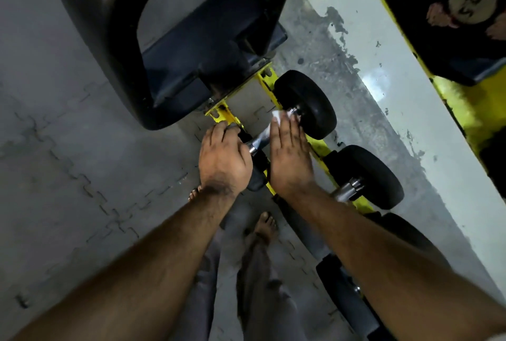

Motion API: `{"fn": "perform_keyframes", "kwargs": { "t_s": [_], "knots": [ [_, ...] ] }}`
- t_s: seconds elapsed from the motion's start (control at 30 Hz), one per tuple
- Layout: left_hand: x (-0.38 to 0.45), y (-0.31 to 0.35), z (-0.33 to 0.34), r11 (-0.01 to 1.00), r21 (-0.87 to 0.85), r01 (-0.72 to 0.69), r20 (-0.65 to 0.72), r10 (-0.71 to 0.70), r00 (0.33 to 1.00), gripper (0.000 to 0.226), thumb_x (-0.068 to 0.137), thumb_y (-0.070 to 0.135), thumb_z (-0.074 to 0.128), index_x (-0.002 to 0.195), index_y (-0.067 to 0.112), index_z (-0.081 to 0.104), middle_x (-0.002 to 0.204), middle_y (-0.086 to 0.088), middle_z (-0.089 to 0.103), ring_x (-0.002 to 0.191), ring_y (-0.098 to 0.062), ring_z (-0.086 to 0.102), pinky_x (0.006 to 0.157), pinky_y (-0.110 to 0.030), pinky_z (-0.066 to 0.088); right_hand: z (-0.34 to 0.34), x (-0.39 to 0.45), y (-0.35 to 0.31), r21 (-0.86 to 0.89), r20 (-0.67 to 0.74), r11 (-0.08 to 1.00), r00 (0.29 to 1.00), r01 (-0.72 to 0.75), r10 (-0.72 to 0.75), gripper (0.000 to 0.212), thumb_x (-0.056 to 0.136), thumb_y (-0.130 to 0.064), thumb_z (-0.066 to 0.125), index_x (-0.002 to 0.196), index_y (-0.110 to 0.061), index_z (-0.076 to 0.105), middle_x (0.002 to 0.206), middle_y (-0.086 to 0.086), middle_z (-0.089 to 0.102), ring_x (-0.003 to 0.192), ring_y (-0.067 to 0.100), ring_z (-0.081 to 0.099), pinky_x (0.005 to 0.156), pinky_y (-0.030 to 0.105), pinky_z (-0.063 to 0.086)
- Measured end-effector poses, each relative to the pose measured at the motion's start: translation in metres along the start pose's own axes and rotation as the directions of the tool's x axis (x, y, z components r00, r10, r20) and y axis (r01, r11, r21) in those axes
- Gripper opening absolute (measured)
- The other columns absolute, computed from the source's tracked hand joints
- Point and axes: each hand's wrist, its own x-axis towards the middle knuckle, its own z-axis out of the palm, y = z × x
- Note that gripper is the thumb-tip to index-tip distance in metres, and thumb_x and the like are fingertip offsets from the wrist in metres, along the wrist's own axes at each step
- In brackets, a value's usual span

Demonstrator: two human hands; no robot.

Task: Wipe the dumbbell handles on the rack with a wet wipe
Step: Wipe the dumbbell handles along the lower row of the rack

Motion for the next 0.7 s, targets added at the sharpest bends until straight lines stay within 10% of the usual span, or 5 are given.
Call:
{"fn": "perform_keyframes", "kwargs": {
  "t_s": [0.13, 0.27, 0.4, 0.57, 0.7],
  "knots": [
    [0.0, 0.007, -0.006, 0.999, -0.01, 0.04, 0.021, -0.04, 0.999, 0.053, 0.087, 0.032, 0.031, 0.119, 0.002, 0.062, 0.123, -0.018, 0.06, 0.116, -0.036, 0.053, 0.107, -0.045, 0.041, -0.001, 0.004, 0.037, 0.016, 0.015, 0.97, 0.97, 0.244, -0.244, 0.068, 0.093, -0.013, 0.04, 0.157, -0.003, 0.019, 0.164, 0.015, 0.019, 0.153, 0.033, 0.011, 0.123, 0.048, 0.014],
    [0.0, 0.002, 0.0, 0.996, -0.084, 0.042, -0.037, -0.046, 0.998, 0.045, 0.092, 0.028, 0.035, 0.112, 0.001, 0.065, 0.119, -0.017, 0.062, 0.113, -0.033, 0.056, 0.104, -0.043, 0.043, 0.004, 0.005, 0.034, 0.128, -0.072, 0.977, 0.984, 0.171, -0.163, 0.06, 0.099, -0.017, 0.04, 0.155, -0.001, 0.026, 0.162, 0.015, 0.024, 0.152, 0.033, 0.015, 0.123, 0.047, 0.017],
    [0.001, -0.002, 0.004, 0.986, -0.166, 0.017, -0.083, -0.031, 0.996, 0.046, 0.095, 0.027, 0.035, 0.115, 0.001, 0.066, 0.121, -0.015, 0.063, 0.116, -0.031, 0.056, 0.104, -0.037, 0.041, 0.015, 0.008, 0.038, 0.056, -0.091, 0.872, 0.873, 0.486, -0.48, 0.059, 0.092, -0.01, 0.045, 0.151, -0.008, 0.039, 0.156, 0.01, 0.04, 0.147, 0.029, 0.032, 0.122, 0.042, 0.021],
    [0.0, -0.004, 0.006, 0.975, -0.22, 0.017, -0.131, -0.047, 0.99, 0.047, 0.096, 0.027, 0.034, 0.118, 0.0, 0.066, 0.123, -0.014, 0.063, 0.12, -0.027, 0.055, 0.108, -0.029, 0.036, 0.012, 0.025, 0.045, 0.125, -0.227, 0.95, 0.941, 0.285, -0.252, 0.057, 0.086, 0.002, 0.054, 0.143, -0.005, 0.051, 0.144, 0.015, 0.054, 0.139, 0.032, 0.044, 0.119, 0.046, 0.028],
    [0.0, -0.005, 0.008, 0.976, -0.217, -0.01, -0.153, -0.024, 0.988, 0.044, 0.095, 0.024, 0.037, 0.114, -0.001, 0.067, 0.119, -0.016, 0.065, 0.115, -0.031, 0.057, 0.105, -0.033, 0.04, 0.021, 0.012, 0.022, 0.063, -0.125, 0.837, 0.836, 0.543, -0.533, 0.06, 0.087, -0.012, 0.044, 0.146, -0.009, 0.047, 0.142, 0.014, 0.056, 0.137, 0.033, 0.047, 0.119, 0.043, 0.028]
  ]
}}
